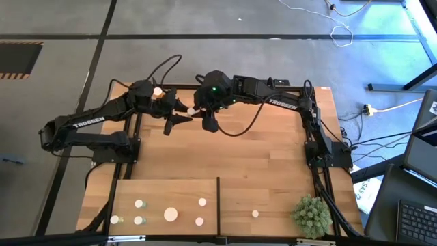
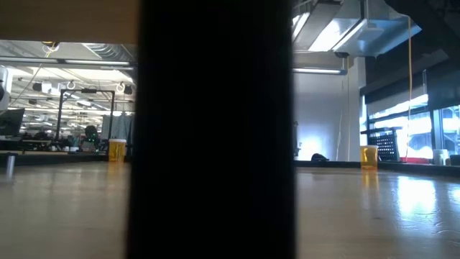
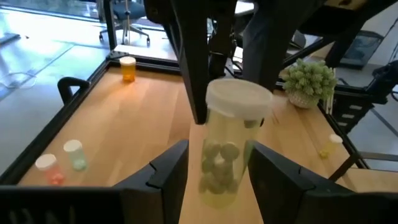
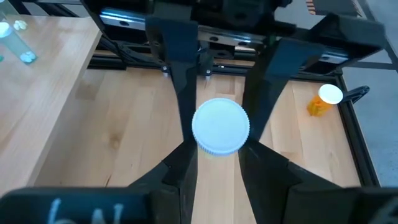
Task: Pick and place medicine bottles onto shelf by color
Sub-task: Put the top right yellow pill bottle on the shelf aligned with the other yellow pill bottle
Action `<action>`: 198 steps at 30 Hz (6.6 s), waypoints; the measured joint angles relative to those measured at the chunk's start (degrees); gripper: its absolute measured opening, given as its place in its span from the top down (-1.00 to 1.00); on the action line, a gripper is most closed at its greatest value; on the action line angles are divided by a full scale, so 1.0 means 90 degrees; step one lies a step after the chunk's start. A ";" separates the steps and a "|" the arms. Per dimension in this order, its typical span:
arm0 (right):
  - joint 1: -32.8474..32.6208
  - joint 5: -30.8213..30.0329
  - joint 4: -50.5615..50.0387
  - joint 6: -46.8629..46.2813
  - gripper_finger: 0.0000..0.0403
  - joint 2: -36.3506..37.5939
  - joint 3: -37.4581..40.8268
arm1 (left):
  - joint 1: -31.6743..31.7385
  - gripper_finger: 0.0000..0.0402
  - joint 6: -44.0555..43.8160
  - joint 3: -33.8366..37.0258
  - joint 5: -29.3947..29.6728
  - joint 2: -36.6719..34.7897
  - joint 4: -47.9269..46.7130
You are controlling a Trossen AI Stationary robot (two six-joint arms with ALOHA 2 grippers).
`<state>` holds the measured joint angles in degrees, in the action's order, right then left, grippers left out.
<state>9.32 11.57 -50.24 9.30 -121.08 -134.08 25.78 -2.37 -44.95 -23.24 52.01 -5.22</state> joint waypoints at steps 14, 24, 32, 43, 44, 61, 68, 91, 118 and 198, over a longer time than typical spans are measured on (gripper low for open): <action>0.0005 -0.0024 0.0005 0.0000 0.42 0.0000 0.0000 | -0.0002 0.44 -0.0002 0.0000 0.0147 -0.0002 0.0091; 0.0005 -0.0022 0.0000 0.0000 0.42 -0.0002 0.0000 | -0.0002 0.62 0.0002 0.0000 0.0104 -0.0005 0.0091; 0.0005 -0.0016 0.0000 0.0000 0.42 -0.0002 0.0000 | 0.0000 0.63 0.0002 0.0000 0.0107 -0.0005 0.0082; 0.0000 0.0012 0.0003 0.0003 0.42 -0.0007 0.0000 | 0.0002 0.63 0.0000 0.0000 -0.0010 -0.0007 0.0042; 0.0000 0.0012 0.0000 -0.0005 0.42 -0.0007 0.0000 | 0.0002 0.63 0.0000 0.0000 -0.0010 -0.0007 0.0042; 0.0002 0.0010 -0.0024 0.0002 0.42 -0.0007 0.0000 | 0.0002 0.64 0.0002 0.0000 -0.0024 -0.0007 0.0032; 0.0003 0.0029 -0.0029 0.0170 0.43 -0.0007 0.0000 | 0.0002 0.64 0.0007 0.0000 -0.0027 -0.0007 0.0032; 0.0024 0.0007 -0.0063 0.0320 0.16 -0.0002 -0.0103 | 0.0010 0.64 0.0153 -0.0002 0.0303 -0.0296 -0.0384; 0.0070 0.0057 -0.0203 -0.0012 0.17 0.0211 -0.0102 | -0.0012 0.64 -0.0859 -0.0002 -0.2079 -0.4191 -0.3486; 0.0073 0.2050 -0.0095 0.1141 0.17 0.0214 -0.0097 | -0.1219 0.64 0.1450 0.1732 -0.6610 -0.3736 -0.2116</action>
<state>9.98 30.02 -51.09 19.57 -119.15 -134.96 14.81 10.68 -29.36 -82.73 18.39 -24.27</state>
